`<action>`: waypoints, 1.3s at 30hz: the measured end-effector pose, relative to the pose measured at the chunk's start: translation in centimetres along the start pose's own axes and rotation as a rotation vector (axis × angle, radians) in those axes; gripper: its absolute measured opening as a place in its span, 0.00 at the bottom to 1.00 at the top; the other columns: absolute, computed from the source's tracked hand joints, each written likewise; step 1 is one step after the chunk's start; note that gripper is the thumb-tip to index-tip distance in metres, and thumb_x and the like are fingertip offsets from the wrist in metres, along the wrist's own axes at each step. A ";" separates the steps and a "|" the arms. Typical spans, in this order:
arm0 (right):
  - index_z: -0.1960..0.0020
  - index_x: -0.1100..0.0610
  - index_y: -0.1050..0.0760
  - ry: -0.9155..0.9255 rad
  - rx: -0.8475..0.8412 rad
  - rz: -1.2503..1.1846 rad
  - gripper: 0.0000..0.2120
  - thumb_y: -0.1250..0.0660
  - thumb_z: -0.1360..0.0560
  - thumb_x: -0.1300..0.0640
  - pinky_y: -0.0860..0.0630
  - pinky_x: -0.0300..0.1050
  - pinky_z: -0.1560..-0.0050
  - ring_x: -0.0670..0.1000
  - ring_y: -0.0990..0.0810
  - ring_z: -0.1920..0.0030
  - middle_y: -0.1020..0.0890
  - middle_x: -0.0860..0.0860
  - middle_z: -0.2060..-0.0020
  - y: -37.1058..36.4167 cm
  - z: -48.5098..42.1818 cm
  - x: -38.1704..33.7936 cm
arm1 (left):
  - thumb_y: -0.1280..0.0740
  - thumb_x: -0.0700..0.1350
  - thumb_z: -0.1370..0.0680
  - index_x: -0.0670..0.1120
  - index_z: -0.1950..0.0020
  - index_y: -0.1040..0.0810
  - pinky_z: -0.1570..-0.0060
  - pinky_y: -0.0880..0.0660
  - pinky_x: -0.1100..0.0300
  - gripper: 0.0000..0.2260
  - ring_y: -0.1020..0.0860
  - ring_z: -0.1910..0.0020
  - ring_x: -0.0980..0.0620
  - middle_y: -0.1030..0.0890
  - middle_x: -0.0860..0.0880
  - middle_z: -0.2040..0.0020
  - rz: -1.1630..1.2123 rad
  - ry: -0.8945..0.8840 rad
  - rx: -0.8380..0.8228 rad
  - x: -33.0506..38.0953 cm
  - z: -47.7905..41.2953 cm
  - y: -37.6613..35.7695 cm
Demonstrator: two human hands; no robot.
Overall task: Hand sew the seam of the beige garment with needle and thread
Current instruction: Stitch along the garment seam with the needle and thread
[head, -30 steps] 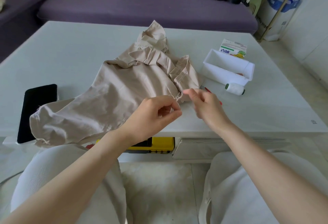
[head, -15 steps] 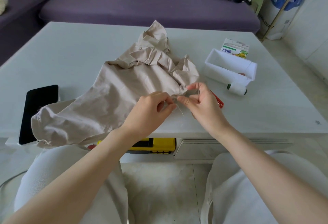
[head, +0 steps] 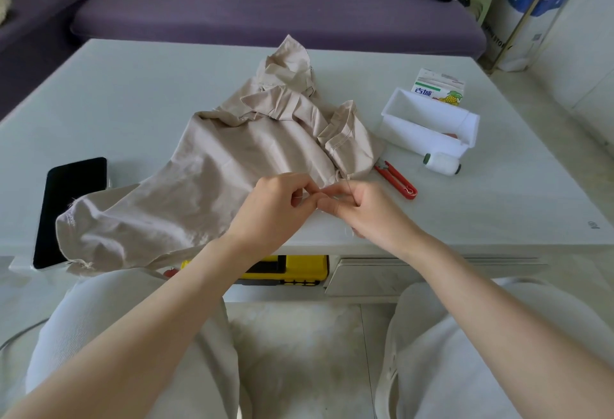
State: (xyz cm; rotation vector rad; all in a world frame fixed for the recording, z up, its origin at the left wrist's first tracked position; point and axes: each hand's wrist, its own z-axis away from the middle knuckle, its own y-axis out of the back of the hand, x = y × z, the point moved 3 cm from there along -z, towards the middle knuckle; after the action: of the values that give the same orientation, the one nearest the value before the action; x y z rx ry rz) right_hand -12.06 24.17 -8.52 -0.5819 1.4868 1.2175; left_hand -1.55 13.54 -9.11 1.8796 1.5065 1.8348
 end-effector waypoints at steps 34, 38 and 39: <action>0.44 0.49 0.23 0.004 -0.152 -0.070 0.17 0.37 0.29 0.43 0.40 0.35 0.76 0.43 0.40 0.78 0.38 0.43 0.78 -0.3 -0.1 1.3 | 0.34 0.44 0.22 0.49 0.57 0.18 0.72 0.40 0.65 0.06 0.35 0.73 0.53 0.31 0.50 0.75 0.074 -0.018 -0.134 0.8 0.9 0.4; 0.55 0.53 0.20 -0.017 -0.120 0.004 0.10 0.36 0.24 0.49 0.44 0.35 0.76 0.44 0.43 0.78 0.39 0.46 0.77 0.1 -0.4 1.5 | 0.34 0.44 0.22 0.48 0.58 0.19 0.72 0.40 0.65 0.06 0.35 0.74 0.53 0.32 0.52 0.76 0.071 -0.026 -0.098 0.7 0.8 0.3; 0.57 0.54 0.20 -0.018 -0.098 0.014 0.10 0.36 0.23 0.50 0.45 0.37 0.75 0.44 0.43 0.78 0.39 0.45 0.78 0.4 -0.4 1.4 | 0.34 0.44 0.22 0.47 0.58 0.19 0.72 0.40 0.66 0.07 0.36 0.74 0.53 0.34 0.52 0.76 0.080 -0.017 -0.079 0.7 0.7 0.5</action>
State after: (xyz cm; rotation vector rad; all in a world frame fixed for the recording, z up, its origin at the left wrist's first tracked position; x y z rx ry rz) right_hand -13.00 24.26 -9.76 -0.6251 1.4237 1.3089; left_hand -0.87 14.17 -8.53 1.9401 1.3516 1.8773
